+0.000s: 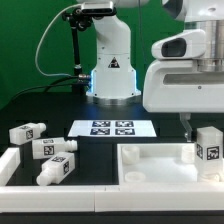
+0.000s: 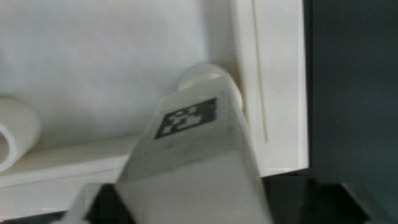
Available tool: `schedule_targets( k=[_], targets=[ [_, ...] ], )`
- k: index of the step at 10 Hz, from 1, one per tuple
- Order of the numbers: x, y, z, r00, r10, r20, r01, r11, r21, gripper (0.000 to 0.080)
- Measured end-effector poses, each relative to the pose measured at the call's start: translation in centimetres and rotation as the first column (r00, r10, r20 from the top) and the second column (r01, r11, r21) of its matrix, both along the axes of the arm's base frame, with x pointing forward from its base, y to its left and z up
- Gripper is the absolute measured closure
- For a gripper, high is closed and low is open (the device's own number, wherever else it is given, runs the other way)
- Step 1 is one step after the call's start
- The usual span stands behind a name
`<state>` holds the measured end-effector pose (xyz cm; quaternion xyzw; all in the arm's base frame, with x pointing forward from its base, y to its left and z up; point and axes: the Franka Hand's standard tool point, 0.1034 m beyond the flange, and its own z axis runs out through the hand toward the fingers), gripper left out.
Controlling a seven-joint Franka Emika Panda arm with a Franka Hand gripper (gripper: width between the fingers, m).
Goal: Assemble one leg
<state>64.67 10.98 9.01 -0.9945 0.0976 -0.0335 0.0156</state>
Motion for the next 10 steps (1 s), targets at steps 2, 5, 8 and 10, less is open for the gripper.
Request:
schedule_targets(
  k=[2, 5, 8, 10],
  targets=[
    [0.0, 0.0, 0.0, 0.989, -0.147, -0.005, 0.147, 0.989, 0.01, 0.0515],
    [0.0, -0.3, -0.1, 0.919, -0.394, -0.01, 0.394, 0.919, 0.023, 0.0515],
    [-0.1, -1.2, -0.3, 0.603, -0.794, -0.084, 0.798, 0.599, 0.07, 0.0515],
    [-0.5, -0.8, -0.4, 0.334, -0.935, -0.122, 0.942, 0.326, 0.082, 0.0514]
  ],
)
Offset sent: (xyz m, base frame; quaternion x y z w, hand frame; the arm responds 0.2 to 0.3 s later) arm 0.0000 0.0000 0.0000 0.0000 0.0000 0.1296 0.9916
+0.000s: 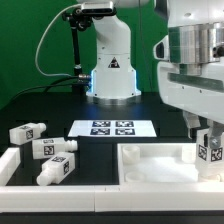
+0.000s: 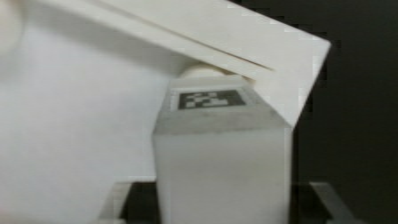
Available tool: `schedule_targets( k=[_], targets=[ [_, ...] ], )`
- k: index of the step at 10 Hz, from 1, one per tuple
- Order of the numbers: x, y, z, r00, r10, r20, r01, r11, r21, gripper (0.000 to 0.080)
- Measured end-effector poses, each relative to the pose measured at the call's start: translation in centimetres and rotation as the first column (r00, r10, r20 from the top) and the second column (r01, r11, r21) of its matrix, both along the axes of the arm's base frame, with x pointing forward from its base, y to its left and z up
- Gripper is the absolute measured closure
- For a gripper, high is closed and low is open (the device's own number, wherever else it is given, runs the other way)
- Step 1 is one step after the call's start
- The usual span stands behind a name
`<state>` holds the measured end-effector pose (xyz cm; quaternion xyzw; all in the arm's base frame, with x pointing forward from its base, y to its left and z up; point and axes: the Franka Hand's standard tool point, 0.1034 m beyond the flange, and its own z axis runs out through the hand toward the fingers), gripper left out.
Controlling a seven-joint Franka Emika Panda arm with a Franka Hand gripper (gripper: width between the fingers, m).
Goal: Assemble one leg
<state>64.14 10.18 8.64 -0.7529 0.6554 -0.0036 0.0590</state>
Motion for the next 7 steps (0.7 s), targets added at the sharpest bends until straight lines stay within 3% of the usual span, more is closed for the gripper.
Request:
schedule_targets(
  k=[2, 3, 4, 5, 6, 7],
  targets=[
    [0.2, 0.0, 0.2, 0.999, -0.051, 0.01, 0.051, 0.999, 0.001, 0.0514],
    [0.2, 0.0, 0.1, 0.999, -0.031, 0.012, 0.031, 1.0, -0.001, 0.0276],
    [0.2, 0.1, 0.1, 1.0, -0.001, 0.009, 0.001, 1.0, -0.006, 0.0276],
    [0.0, 0.4, 0.3, 0.98, 0.198, -0.014, -0.199, 0.98, -0.025, 0.0176],
    [0.0, 0.8, 0.0, 0.906, 0.423, -0.004, -0.423, 0.904, -0.058, 0.0176],
    [-0.3, 1.3, -0.4, 0.832, 0.554, -0.001, -0.553, 0.83, -0.065, 0.0154]
  ],
)
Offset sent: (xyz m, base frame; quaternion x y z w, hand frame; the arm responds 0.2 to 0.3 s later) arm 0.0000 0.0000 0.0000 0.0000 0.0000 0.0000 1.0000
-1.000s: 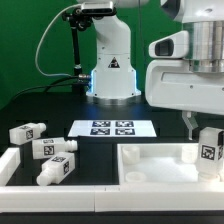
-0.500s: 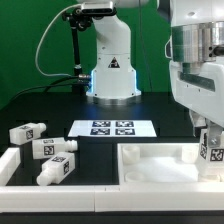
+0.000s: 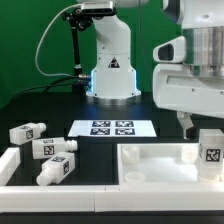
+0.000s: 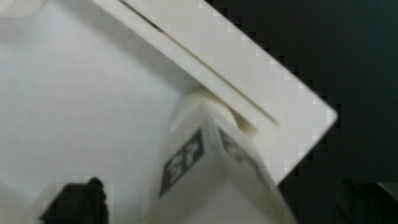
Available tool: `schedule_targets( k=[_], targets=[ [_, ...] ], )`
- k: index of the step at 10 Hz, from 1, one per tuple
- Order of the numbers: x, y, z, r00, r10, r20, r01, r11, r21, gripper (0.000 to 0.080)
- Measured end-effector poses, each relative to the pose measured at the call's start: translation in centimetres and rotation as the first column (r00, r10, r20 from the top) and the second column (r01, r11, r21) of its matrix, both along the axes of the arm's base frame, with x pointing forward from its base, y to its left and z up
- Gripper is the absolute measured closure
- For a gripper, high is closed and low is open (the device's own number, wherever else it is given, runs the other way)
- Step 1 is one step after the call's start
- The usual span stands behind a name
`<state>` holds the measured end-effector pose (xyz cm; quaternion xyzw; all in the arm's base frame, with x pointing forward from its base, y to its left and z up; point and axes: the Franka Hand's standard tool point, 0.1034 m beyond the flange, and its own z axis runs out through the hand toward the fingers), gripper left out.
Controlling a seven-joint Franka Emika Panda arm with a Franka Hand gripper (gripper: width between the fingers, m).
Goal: Assemble one leg
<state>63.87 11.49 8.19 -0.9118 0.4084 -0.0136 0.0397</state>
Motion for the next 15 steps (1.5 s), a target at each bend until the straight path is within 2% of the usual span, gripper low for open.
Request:
schedule_targets(
  k=[1, 4, 5, 6, 7, 9, 10, 11, 13, 14, 15],
  targets=[
    [-0.02, 0.1, 0.35, 1.0, -0.003, 0.028, 0.003, 1.0, 0.0, 0.0154],
    [-0.15, -0.16, 0.26, 0.975, 0.22, 0.038, -0.219, 0.975, -0.024, 0.015],
    [0.11, -0.33, 0.3, 0.915, 0.402, 0.039, -0.399, 0.915, -0.06, 0.015],
    [0.35, -0.21, 0.24, 0.879, 0.475, 0.043, -0.471, 0.879, -0.076, 0.015],
    [0.33, -0.19, 0.21, 0.9, 0.434, 0.045, -0.431, 0.9, -0.068, 0.015],
    [0.32, -0.22, 0.18, 0.903, 0.428, 0.044, -0.424, 0.903, -0.067, 0.0413],
    [0.27, -0.28, 0.14, 0.935, 0.353, 0.043, -0.35, 0.935, -0.058, 0.0413],
    [0.27, -0.36, 0.11, 0.961, 0.273, 0.041, -0.271, 0.961, -0.051, 0.0512],
    [0.27, -0.52, 0.06, 0.998, 0.053, 0.036, -0.052, 0.998, -0.027, 0.0512],
    [0.2, -0.64, 0.03, 0.99, -0.142, 0.018, 0.142, 0.99, 0.0, 0.0512],
    [0.19, -0.52, 0.0, 0.933, -0.361, -0.014, 0.361, 0.932, 0.024, 0.0512]
  ],
)
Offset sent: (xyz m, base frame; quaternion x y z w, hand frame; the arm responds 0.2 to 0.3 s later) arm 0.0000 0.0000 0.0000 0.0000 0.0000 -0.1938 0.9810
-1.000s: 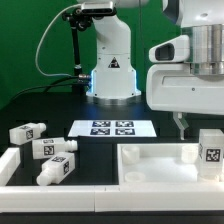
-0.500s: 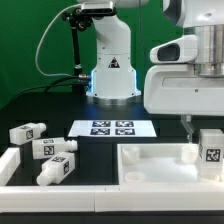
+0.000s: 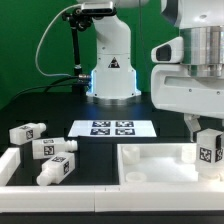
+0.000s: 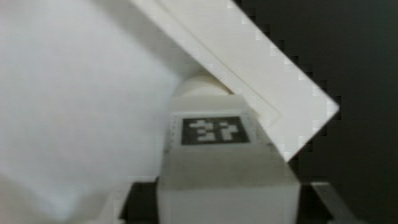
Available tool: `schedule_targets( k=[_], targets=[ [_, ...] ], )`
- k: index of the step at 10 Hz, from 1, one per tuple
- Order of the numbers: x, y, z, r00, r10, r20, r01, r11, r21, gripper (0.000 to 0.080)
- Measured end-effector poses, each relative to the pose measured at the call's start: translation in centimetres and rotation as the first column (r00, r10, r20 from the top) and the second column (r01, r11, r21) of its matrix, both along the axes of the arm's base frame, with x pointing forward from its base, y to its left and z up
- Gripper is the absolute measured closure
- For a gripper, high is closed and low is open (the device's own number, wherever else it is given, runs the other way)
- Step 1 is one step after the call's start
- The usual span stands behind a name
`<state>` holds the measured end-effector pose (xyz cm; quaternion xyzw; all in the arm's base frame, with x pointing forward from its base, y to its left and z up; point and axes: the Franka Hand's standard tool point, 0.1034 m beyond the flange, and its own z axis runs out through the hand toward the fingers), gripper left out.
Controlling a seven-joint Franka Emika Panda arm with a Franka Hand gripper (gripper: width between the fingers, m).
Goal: Assemble one leg
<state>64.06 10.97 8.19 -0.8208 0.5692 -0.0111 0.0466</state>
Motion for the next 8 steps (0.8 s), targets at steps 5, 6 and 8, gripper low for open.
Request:
schedule_targets(
  k=[5, 6, 8],
  targets=[
    [-0.1, -0.06, -0.17, 0.912, -0.409, -0.013, 0.409, 0.91, 0.071, 0.0512],
    [-0.14, -0.03, -0.26, 0.95, -0.311, 0.0, 0.311, 0.949, 0.051, 0.0281],
    [0.14, -0.02, -0.87, 0.986, 0.163, 0.036, -0.163, 0.987, -0.007, 0.0173]
  ],
)
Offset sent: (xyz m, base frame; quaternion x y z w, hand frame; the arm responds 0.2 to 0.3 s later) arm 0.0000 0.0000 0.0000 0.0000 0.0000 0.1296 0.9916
